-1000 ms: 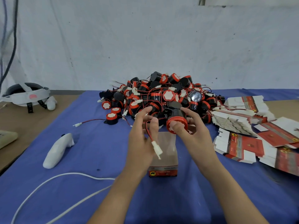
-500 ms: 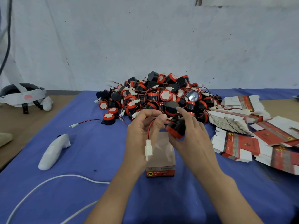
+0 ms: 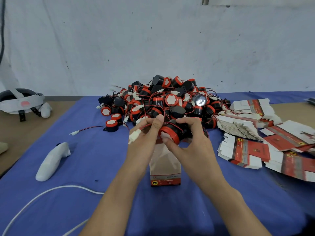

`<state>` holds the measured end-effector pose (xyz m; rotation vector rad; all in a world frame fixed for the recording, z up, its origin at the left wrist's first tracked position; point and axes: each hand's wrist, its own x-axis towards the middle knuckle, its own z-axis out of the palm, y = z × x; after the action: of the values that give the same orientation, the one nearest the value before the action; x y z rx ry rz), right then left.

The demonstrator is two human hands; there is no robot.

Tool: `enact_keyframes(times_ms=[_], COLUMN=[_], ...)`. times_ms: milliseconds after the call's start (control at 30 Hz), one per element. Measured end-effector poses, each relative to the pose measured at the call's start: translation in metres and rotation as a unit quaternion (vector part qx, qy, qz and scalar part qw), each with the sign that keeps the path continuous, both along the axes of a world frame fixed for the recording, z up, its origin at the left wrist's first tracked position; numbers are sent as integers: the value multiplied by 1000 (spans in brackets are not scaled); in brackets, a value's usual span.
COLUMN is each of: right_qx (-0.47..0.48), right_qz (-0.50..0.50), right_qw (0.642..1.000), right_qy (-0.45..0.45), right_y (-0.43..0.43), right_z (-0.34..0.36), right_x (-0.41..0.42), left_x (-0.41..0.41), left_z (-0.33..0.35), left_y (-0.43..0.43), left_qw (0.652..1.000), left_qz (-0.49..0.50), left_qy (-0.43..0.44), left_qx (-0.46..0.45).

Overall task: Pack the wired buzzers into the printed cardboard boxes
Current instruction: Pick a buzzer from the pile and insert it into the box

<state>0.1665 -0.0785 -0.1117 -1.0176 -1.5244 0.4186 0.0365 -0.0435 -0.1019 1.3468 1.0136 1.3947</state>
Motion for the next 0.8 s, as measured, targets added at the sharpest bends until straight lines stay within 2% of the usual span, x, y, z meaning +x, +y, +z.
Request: enact_keyframes(times_ms=[133,267,433,533,600,800], right_qx=[-4,0,0,48,38,-20], right_qz=[43,73,47,3,5,19], right_qw=[997,994,999,992,986,998], right_qy=[63,77,6,-118,-162,-60], right_y=[-2,-3,3,6,6,4], right_z=[-4,-6,-9,-9,-10,-6], right_x=[-1,-1,3,9,10,9], left_x=[-2,-5,-11,-14,-14,-16], left_z=[1,3,-1,-6,-6,-7], left_y=[-1,-5,-2,0,0,2], left_qw=[991,981,990,998,998,997], left_qz=[-51,-96,-59,-42,-40,-30], left_qy=[-104,-140,-115,-38,-29,-64], left_qx=[-63,-93,-59,-28,-26,-9])
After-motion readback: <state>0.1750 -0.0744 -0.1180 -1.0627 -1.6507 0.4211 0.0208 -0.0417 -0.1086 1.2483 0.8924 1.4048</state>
